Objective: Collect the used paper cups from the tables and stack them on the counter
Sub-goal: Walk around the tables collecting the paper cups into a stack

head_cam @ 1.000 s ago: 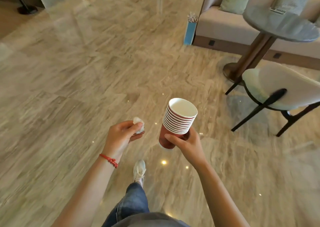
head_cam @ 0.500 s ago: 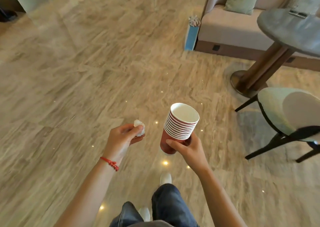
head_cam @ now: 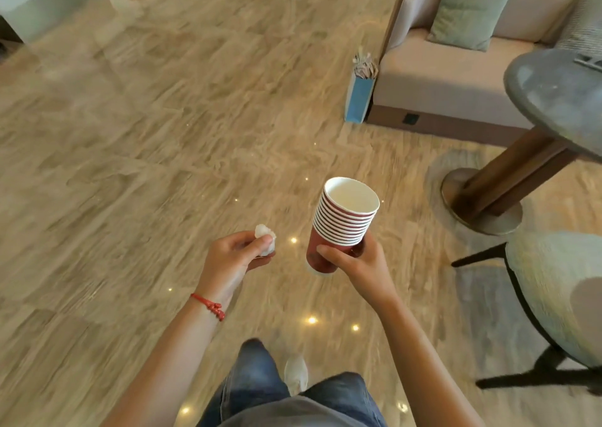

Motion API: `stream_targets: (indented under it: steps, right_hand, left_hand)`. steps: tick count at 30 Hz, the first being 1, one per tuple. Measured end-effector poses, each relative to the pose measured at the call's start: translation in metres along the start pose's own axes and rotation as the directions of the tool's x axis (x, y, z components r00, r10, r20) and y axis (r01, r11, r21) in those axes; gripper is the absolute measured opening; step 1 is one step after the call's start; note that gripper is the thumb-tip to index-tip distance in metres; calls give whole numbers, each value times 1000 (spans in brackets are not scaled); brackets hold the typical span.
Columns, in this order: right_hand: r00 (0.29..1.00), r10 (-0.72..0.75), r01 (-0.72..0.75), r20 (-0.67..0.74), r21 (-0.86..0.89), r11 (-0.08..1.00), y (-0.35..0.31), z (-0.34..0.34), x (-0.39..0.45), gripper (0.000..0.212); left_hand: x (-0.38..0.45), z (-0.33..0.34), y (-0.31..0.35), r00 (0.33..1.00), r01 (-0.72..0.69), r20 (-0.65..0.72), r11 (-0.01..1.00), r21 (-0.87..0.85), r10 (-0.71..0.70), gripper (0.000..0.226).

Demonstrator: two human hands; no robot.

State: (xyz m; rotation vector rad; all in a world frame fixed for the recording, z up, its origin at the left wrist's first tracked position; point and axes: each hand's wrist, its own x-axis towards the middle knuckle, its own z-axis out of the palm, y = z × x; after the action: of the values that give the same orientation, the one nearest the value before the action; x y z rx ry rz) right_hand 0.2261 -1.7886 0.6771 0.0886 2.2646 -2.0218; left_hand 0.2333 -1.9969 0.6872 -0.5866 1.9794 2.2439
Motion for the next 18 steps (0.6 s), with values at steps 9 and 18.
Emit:
stream_targets:
  steps: [9,18]
  right_hand:
    - [999,30,-30,16,17,999,0,-4,196,42]
    - [999,30,-28,-36,50,998,-39,-10,417,41]
  left_hand:
    - [192,53,45,999,14,38,1000,8,-14,5]
    - [412,99,139,997,-17,75,999,43,14,7]
